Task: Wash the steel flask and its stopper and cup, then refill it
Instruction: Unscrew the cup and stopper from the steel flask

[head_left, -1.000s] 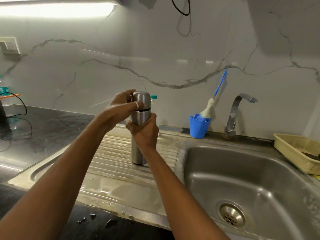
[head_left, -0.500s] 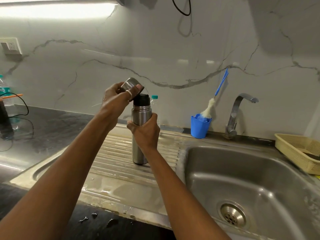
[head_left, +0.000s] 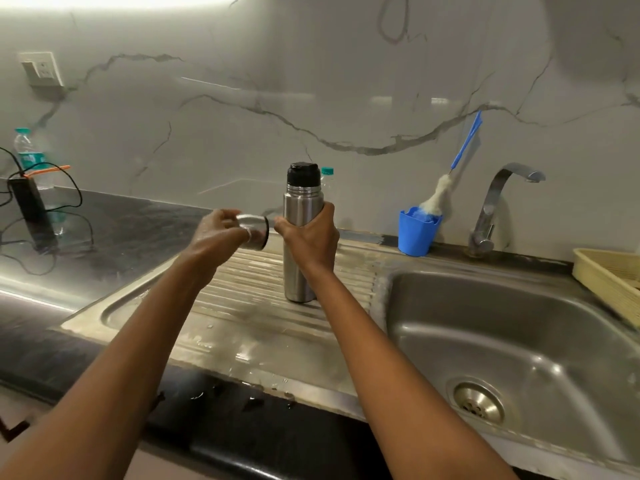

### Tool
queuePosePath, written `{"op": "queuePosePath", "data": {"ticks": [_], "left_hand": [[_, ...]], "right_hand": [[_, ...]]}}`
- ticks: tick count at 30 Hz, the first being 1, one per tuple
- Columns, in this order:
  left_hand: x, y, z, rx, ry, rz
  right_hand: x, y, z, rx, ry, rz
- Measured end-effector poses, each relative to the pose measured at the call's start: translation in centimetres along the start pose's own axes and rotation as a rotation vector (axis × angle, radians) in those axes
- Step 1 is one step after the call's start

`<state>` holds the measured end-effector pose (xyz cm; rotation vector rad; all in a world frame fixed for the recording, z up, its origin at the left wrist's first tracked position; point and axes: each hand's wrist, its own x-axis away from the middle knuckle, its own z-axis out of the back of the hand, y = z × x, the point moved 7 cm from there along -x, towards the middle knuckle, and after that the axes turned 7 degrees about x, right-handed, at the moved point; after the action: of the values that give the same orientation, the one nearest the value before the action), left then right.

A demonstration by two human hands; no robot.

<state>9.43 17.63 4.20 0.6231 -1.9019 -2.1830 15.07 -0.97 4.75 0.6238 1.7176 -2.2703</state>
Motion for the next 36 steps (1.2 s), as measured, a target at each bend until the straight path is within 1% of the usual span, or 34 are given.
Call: {"op": "queuePosePath", "data": {"ticks": [4,8,11,16,22,27,33,36], "left_hand": [[0.0,-1.5,0.1,-0.346,-0.046,0.005],[0.0,-2.2,-0.8,-0.494,-0.1,-0.017],[-0.2,-2.8,-1.7,-0.54,-0.141,-0.006],[-0.6,-3.5,-2.6,-0.604,-0.153,-0.013],[-1.0,-4.4,-3.5,-0.689,-0.229,-0.028],[-0.8,-4.4,-4.4,-0.696,-0.247,-0.037],[-0.5,-4.6,-4.6,-0.62,-0.273,0.035],[-0.5,-4.6,-4.6,-0.631,-0.288,0.052]], "right_hand": [[0.0,0.0,0.0,0.012,0.014,-0.006],[0.0,0.0,0.0,0.02,0.016,-0.006],[0.0,0.0,0.0,0.018,0.018,-0.003],[-0.1,0.1,-0.1,0.017,0.016,0.007],[-0.1,0.1,-0.2,0.018,0.005,0.015],[-0.2,0.0,-0.1,0.023,0.009,0.016],[-0.4,0.0,-0.2,0.024,0.003,0.024],[-0.5,-0.1,-0.1,0.02,-0.021,0.031]]}}
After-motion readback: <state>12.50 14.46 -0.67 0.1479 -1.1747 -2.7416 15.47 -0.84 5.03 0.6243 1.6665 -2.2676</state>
